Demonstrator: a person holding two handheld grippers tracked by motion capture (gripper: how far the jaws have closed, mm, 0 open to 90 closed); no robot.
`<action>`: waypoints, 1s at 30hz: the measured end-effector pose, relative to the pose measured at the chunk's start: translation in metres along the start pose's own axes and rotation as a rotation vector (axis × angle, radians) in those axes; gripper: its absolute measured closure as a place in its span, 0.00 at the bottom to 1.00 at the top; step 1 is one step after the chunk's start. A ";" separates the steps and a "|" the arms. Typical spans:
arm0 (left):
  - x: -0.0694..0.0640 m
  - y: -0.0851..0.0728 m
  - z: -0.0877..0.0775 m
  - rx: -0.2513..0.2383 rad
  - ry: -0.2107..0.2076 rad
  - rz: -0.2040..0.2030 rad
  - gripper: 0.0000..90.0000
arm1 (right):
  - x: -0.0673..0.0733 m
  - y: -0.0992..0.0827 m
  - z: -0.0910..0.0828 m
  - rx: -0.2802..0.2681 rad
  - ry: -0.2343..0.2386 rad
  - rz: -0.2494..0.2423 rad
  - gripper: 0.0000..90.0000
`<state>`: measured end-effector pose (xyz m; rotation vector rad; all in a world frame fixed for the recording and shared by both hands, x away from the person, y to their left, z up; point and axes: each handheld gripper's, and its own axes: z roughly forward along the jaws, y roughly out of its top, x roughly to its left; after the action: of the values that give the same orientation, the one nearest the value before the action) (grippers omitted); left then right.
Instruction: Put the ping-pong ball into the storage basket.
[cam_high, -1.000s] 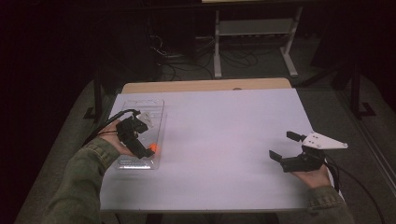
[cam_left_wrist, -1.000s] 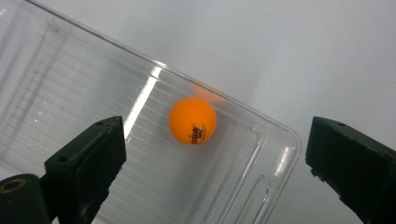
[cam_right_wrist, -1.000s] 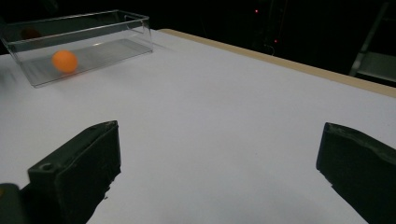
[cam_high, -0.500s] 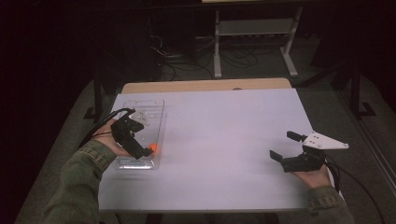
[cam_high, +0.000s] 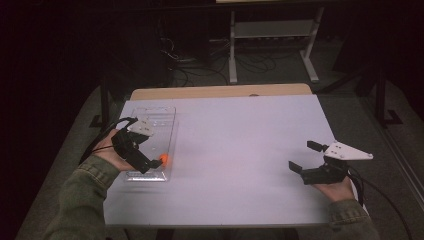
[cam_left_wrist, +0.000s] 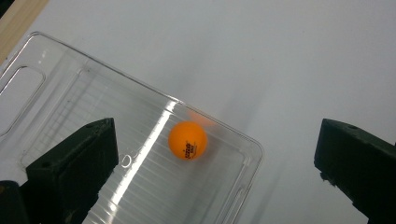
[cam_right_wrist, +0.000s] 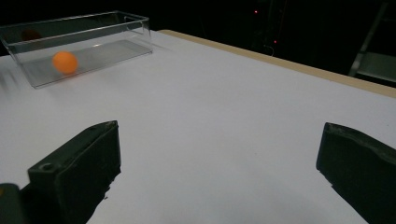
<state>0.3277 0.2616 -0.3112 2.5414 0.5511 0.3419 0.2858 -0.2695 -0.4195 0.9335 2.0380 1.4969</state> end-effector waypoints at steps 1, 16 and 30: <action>0.000 -0.001 0.000 -0.005 0.000 0.000 0.00 | 0.000 0.000 0.000 0.001 0.000 0.000 0.00; 0.001 -0.021 -0.001 -0.086 0.021 -0.063 0.00 | 0.000 0.000 0.000 0.001 -0.001 -0.005 0.00; -0.004 -0.036 0.008 -0.144 0.041 -0.087 0.00 | 0.001 0.000 0.001 0.005 0.001 -0.007 0.00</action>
<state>0.3152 0.2842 -0.3373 2.3691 0.6270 0.3886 0.2857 -0.2682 -0.4200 0.9265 2.0443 1.4893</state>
